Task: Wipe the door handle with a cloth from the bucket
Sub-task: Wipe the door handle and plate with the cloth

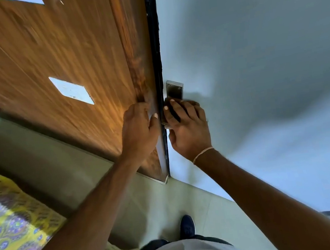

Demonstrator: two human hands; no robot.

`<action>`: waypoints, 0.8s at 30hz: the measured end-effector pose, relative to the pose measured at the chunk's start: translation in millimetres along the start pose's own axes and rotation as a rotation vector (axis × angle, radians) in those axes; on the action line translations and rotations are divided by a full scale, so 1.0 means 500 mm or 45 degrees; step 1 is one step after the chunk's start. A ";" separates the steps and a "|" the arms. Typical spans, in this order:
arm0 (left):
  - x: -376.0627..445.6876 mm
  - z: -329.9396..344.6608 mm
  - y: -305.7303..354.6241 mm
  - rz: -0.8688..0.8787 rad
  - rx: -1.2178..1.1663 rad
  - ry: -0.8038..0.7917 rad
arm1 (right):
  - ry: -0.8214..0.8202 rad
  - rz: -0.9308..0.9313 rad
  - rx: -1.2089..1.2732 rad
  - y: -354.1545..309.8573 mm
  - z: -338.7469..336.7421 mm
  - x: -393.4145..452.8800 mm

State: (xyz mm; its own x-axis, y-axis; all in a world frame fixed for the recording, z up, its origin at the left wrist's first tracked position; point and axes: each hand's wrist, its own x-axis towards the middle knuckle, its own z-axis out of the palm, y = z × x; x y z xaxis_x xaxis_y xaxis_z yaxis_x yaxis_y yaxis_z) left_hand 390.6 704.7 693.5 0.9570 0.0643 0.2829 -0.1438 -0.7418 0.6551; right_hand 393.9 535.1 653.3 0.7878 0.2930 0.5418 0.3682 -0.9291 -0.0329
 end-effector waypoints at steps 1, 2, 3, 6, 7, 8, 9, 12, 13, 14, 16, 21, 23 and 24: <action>0.004 0.000 -0.009 0.029 0.040 0.022 | -0.015 0.000 0.003 -0.001 0.003 -0.001; 0.008 0.001 -0.019 0.062 0.073 0.043 | -0.004 0.008 0.007 0.001 0.006 -0.004; 0.009 0.001 -0.026 0.101 0.101 0.063 | 0.031 0.025 0.013 0.005 0.006 -0.007; 0.020 0.001 -0.045 0.220 0.151 0.135 | 0.167 0.117 0.048 0.001 0.012 -0.006; 0.024 0.002 -0.050 0.260 0.150 0.175 | 0.201 0.143 0.042 -0.008 0.018 -0.002; 0.026 0.002 -0.053 0.296 0.140 0.223 | 0.228 0.157 0.033 -0.018 0.025 0.003; 0.030 0.004 -0.056 0.328 0.124 0.265 | 0.253 0.165 0.022 -0.026 0.033 0.008; 0.049 0.008 -0.068 0.441 0.133 0.323 | 0.313 0.186 -0.007 -0.026 0.037 0.011; 0.052 0.011 -0.073 0.488 0.147 0.324 | 0.330 0.201 -0.021 -0.022 0.035 0.007; 0.056 0.015 -0.080 0.540 0.159 0.321 | 0.344 0.230 -0.039 -0.022 0.032 0.004; 0.057 0.027 -0.100 0.625 0.203 0.323 | 0.350 0.312 -0.071 -0.035 0.028 0.005; 0.063 0.039 -0.137 0.695 0.308 0.267 | 0.305 0.410 -0.104 -0.082 0.037 0.033; 0.064 0.044 -0.143 0.700 0.305 0.265 | 0.275 0.401 -0.125 -0.068 0.029 0.023; 0.063 0.047 -0.144 0.702 0.298 0.268 | 0.277 0.404 -0.148 -0.059 0.025 0.013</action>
State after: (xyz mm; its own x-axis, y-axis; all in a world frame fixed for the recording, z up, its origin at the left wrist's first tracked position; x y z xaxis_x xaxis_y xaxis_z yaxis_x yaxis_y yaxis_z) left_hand 437.2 744.5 638.7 0.6843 -0.2568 0.6825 -0.5201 -0.8279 0.2100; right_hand 394.4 567.3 647.6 0.7260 -0.0557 0.6854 0.0550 -0.9888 -0.1386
